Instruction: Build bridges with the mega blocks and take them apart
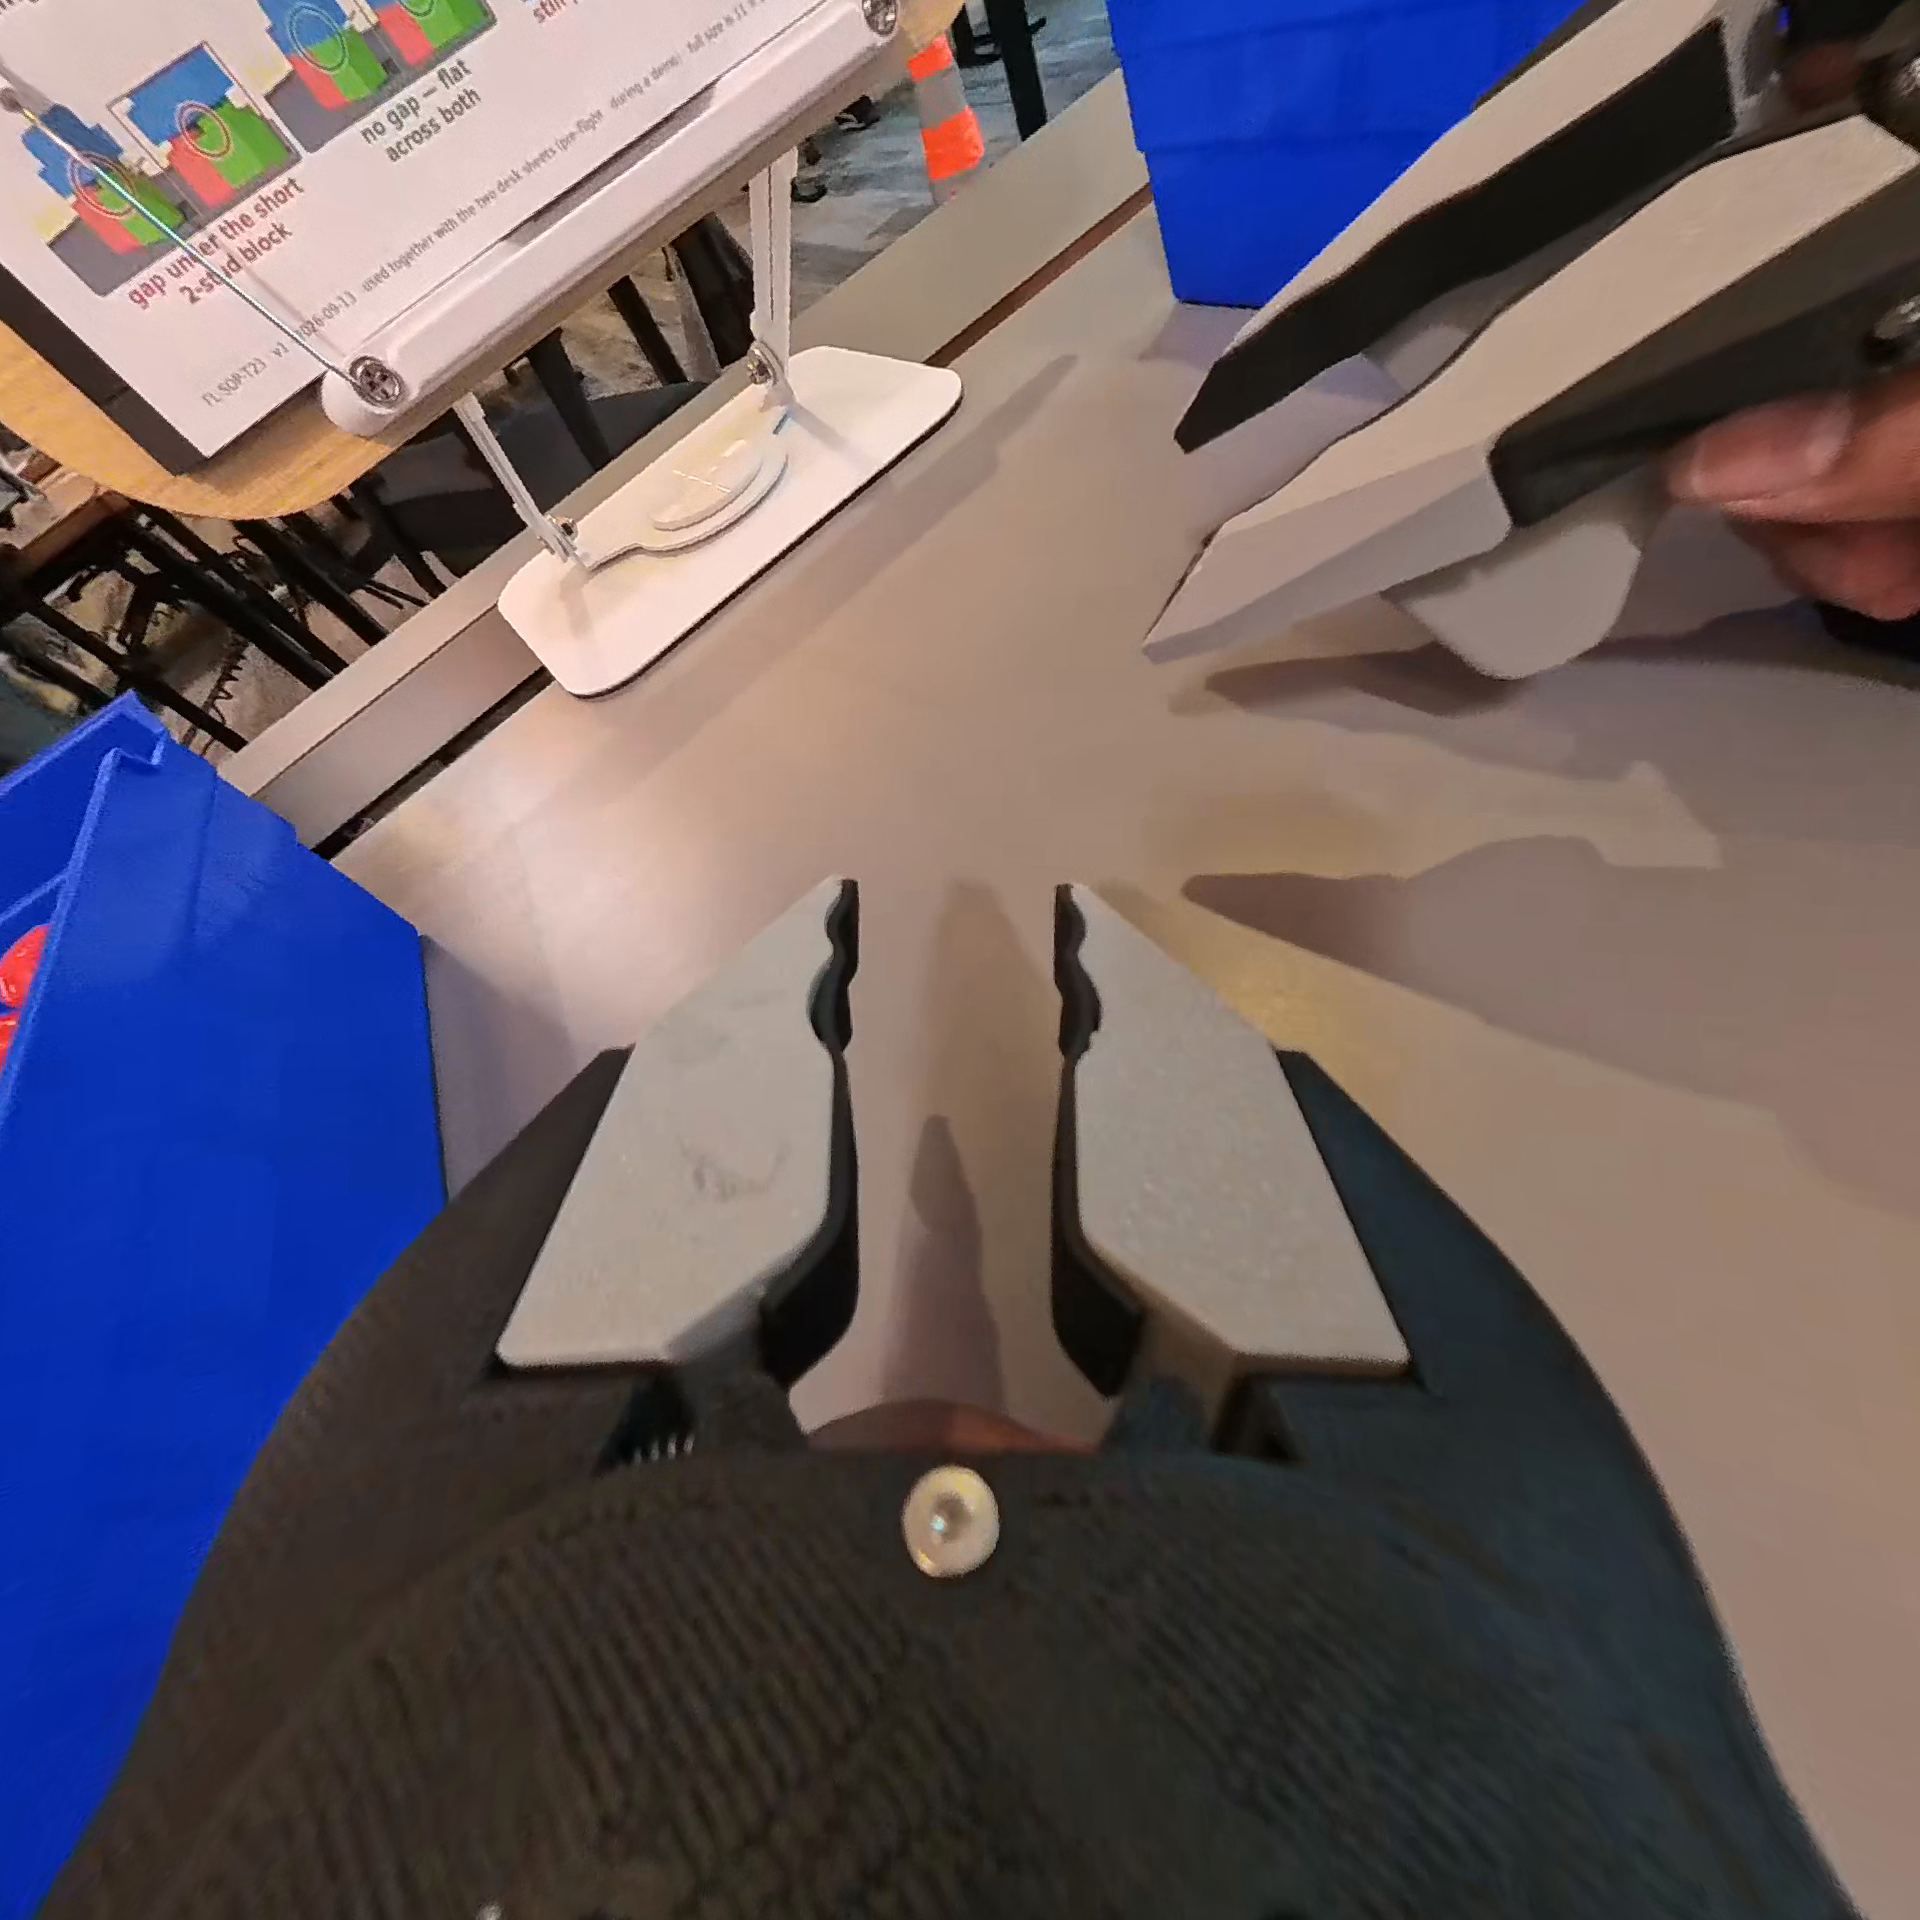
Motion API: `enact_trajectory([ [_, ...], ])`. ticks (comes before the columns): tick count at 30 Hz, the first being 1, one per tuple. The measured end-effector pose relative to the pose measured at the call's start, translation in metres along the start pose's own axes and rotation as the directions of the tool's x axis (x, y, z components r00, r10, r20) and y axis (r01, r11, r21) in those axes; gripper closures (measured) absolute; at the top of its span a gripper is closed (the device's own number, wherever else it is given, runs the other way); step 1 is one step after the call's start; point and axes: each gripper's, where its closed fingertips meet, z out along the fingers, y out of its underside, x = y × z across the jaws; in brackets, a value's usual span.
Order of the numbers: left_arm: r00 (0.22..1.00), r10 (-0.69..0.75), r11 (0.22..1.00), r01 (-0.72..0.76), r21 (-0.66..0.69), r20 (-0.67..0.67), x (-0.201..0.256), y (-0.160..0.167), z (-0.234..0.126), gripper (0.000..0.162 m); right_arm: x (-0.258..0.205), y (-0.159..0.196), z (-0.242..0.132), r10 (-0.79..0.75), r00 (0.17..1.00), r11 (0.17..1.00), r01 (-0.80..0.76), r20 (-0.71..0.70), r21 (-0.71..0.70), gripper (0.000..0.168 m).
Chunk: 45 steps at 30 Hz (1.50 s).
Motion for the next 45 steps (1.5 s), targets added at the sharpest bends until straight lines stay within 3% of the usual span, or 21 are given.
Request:
enact_trajectory([
  [23,0.999,0.027,1.0,-0.027,0.009,0.033,-0.008,-0.003,-0.005,0.126,-0.003,0.001,0.0,0.009,1.0,1.0,-0.009,0.022,-0.001,0.108],
  [27,0.987,-0.056,0.997,0.047,0.062,0.15,-0.046,-0.007,-0.035,0.123,0.003,0.0,-0.001,0.006,1.0,1.0,-0.007,0.006,0.005,0.109],
  [29,0.976,-0.067,0.998,0.062,0.032,0.208,-0.071,-0.003,-0.06,0.119,0.006,-0.001,-0.003,0.022,1.0,1.0,-0.022,0.007,0.014,0.109],
  [32,0.957,-0.07,0.997,0.078,-0.017,0.28,-0.116,0.002,-0.106,0.124,0.008,-0.003,-0.004,0.033,0.999,0.999,-0.033,0.013,0.025,0.11],
  [35,0.911,-0.181,0.974,0.218,-0.06,0.37,-0.178,0.025,-0.142,0.12,0.007,-0.005,-0.004,0.03,0.999,0.999,-0.03,0.015,0.028,0.11],
  [40,0.808,-0.399,0.816,0.529,-0.234,0.434,-0.23,0.121,-0.142,0.11,0.003,-0.008,-0.006,0.011,1.0,0.999,-0.011,0.02,0.039,0.111],
  [45,0.797,-0.328,0.791,0.525,-0.313,0.507,-0.235,0.151,-0.127,0.108,0.005,-0.011,-0.009,0.018,1.0,0.998,-0.019,0.019,0.053,0.111],
])
